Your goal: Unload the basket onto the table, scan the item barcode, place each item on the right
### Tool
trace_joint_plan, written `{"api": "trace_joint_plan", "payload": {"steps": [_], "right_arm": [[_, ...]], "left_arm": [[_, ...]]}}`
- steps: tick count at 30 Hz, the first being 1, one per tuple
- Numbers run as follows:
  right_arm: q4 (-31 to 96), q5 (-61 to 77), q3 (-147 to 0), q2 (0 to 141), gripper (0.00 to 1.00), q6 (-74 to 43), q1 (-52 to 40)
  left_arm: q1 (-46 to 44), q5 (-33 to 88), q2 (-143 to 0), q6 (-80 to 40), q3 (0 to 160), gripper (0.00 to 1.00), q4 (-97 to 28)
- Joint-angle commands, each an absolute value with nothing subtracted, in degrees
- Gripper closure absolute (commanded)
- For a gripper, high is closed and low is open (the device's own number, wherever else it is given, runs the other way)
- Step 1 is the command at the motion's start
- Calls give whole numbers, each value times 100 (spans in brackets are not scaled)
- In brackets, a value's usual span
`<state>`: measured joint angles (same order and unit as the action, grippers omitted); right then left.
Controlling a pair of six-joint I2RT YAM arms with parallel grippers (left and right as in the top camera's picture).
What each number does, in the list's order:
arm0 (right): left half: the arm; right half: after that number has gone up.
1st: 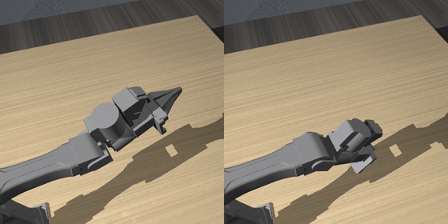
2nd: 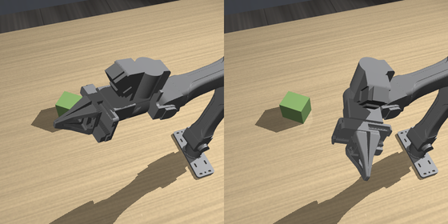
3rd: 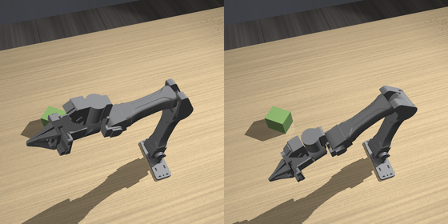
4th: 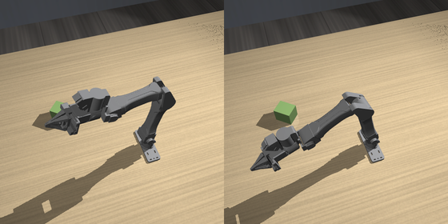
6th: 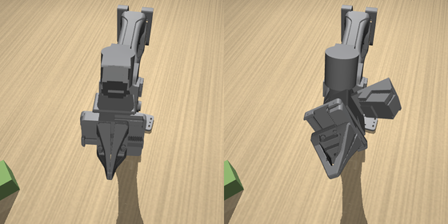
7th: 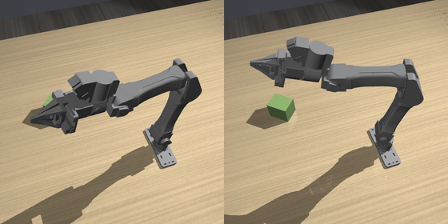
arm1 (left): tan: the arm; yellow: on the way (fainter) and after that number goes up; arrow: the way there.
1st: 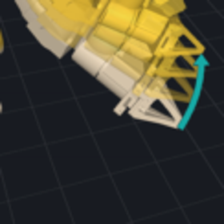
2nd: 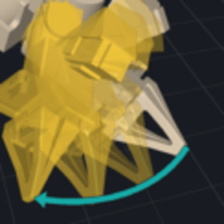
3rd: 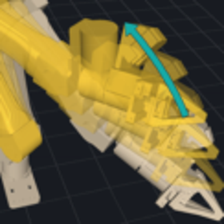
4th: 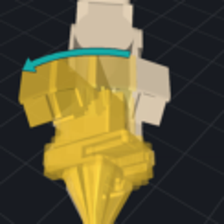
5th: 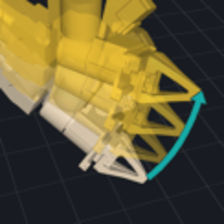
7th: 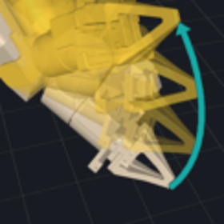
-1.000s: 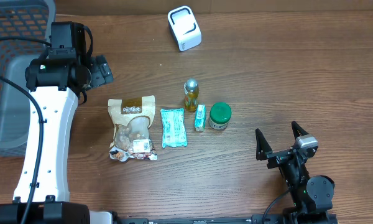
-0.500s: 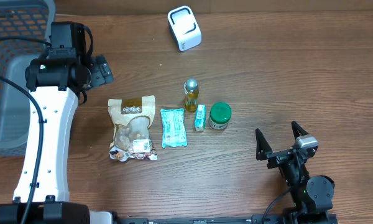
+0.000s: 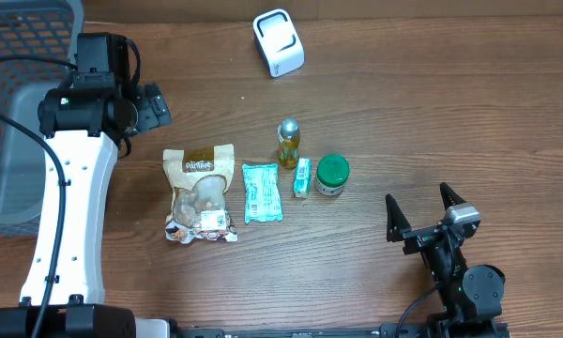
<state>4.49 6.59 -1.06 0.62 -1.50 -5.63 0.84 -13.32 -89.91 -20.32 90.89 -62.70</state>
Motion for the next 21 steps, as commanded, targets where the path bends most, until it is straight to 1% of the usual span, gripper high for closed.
{"api": "trace_joint_plan", "payload": {"steps": [1, 21], "right_arm": [[425, 609, -45, 16, 0, -143, -539], [425, 563, -45, 16, 0, -143, -539]], "left_arm": [[73, -1389, -8971, -1881, 9113, 1, -6278], [73, -1389, -8971, -1881, 9113, 0, -6278]]}}
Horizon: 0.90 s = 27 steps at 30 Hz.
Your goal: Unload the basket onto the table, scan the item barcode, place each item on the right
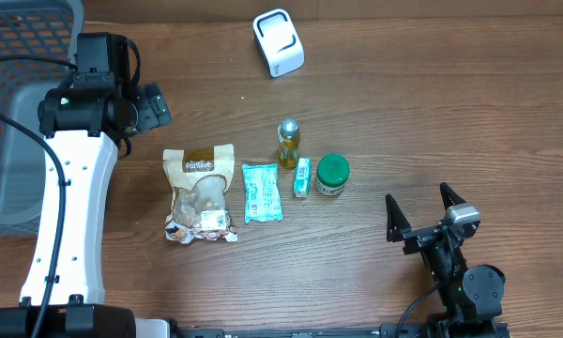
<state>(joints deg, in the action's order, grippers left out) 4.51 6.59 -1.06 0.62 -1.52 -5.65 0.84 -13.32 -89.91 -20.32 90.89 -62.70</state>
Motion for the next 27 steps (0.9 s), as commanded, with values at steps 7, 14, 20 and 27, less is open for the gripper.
{"api": "trace_joint_plan", "payload": {"steps": [7, 14, 20, 27], "right_arm": [[405, 567, -45, 16, 0, -145, -539], [421, 1072, -62, 16, 0, -360, -539], [676, 1494, -239, 16, 0, -449, -539], [1590, 1439, -1020, 16, 0, -447, -539]], "left_arm": [[73, -1389, -8971, -1881, 9113, 0, -6278], [73, -1389, -8971, -1881, 9113, 0, -6278], [73, -1391, -8971, -1883, 9113, 1, -6278], [73, -1389, -8971, -1881, 9113, 1, -6278]]}}
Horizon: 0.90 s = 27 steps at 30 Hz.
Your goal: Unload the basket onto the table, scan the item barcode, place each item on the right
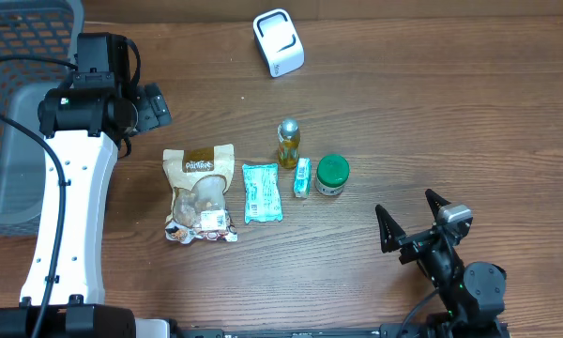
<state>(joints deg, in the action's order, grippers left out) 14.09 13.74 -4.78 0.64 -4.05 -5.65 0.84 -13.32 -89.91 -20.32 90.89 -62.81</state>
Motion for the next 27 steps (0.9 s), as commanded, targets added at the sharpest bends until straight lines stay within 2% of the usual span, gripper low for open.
{"api": "trace_joint_plan", "payload": {"steps": [1, 13, 19, 27], "right_arm": [[1706, 1415, -1131, 19, 0, -447, -539], [2488, 1166, -2528, 517, 0, -449, -539], [3238, 1273, -3887, 1693, 0, -471, -539], [5393, 1719, -6184, 3929, 0, -749, -539]], "left_arm": [[73, -1389, -8971, -1883, 9113, 0, -6278], [73, -1389, -8971, -1881, 9113, 0, -6278], [73, -1391, -8971, -1881, 9113, 1, -6278], [73, -1389, -8971, -1881, 9113, 0, -6278]]}}
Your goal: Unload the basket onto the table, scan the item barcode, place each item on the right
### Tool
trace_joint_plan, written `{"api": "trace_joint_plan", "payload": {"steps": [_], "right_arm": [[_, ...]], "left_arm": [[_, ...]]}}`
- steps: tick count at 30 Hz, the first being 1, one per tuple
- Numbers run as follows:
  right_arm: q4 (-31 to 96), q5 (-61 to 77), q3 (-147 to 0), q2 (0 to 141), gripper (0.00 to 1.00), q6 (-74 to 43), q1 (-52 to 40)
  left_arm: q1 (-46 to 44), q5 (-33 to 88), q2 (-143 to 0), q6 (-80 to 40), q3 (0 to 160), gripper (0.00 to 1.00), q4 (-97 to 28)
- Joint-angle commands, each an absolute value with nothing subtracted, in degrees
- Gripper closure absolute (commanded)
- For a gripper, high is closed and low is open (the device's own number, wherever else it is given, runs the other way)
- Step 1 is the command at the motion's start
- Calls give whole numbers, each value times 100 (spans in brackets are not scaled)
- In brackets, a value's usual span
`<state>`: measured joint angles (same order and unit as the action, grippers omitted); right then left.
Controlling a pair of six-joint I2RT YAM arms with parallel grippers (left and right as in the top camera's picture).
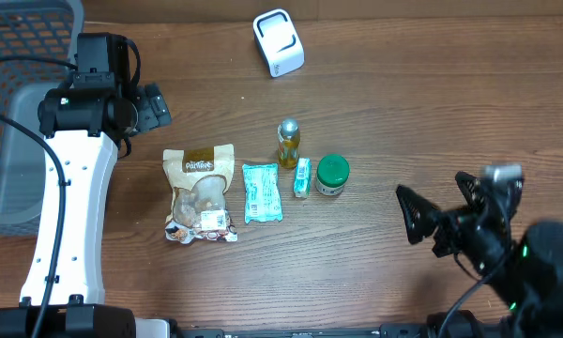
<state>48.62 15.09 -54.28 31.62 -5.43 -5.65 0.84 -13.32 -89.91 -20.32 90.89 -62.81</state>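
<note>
A white barcode scanner (278, 42) stands at the back of the table. In the middle lie a snack bag (200, 192), a teal packet (261, 192), a small yellow bottle (288, 143), a small teal box (302, 176) and a green-lidded jar (332, 174). My right gripper (439, 205) is raised to the right of the jar, open and empty, its arm large and blurred. My left gripper (153, 105) hangs high at the back left, above and behind the snack bag, apparently open and holding nothing.
A grey mesh basket (19, 94) fills the far left edge, beside the white left arm (70, 207). Bare wooden table (432, 103) lies between the scanner and the right arm.
My right arm has lifted and shifted to the right, so it looks larger and blurred. Its gripper stays open and empty. The left arm and all items are unchanged.
My right gripper rested open near the front edge, right of the items, for the first two moments. It then tilted slightly left. Now it is raised higher and further right. The left arm and the items have not moved throughout.
</note>
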Motion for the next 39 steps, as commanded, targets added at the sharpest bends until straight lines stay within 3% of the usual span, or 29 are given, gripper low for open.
{"api": "trace_joint_plan", "payload": {"steps": [1, 6, 16, 23, 28, 39], "right_arm": [[5666, 1776, -6383, 4202, 0, -746, -539], [6274, 2279, -6775, 5349, 0, -746, -539], [5848, 4139, -6775, 7142, 0, -749, -539], [6031, 4333, -6772, 8086, 0, -766, -556], [6036, 3896, -6772, 8335, 0, -827, -733], [5878, 1297, -6772, 8344, 0, -3116, -1531]], "left_arm": [[73, -1389, -8971, -1883, 9113, 1, -6278], [73, -1389, -8971, -1881, 9113, 0, -6278], [73, -1389, -8971, -1881, 9113, 0, -6278], [73, -1389, -8971, -1881, 9113, 0, -6278], [73, -1389, -8971, -1881, 9113, 1, -6278], [73, -1389, -8971, -1881, 9113, 0, -6278]]}}
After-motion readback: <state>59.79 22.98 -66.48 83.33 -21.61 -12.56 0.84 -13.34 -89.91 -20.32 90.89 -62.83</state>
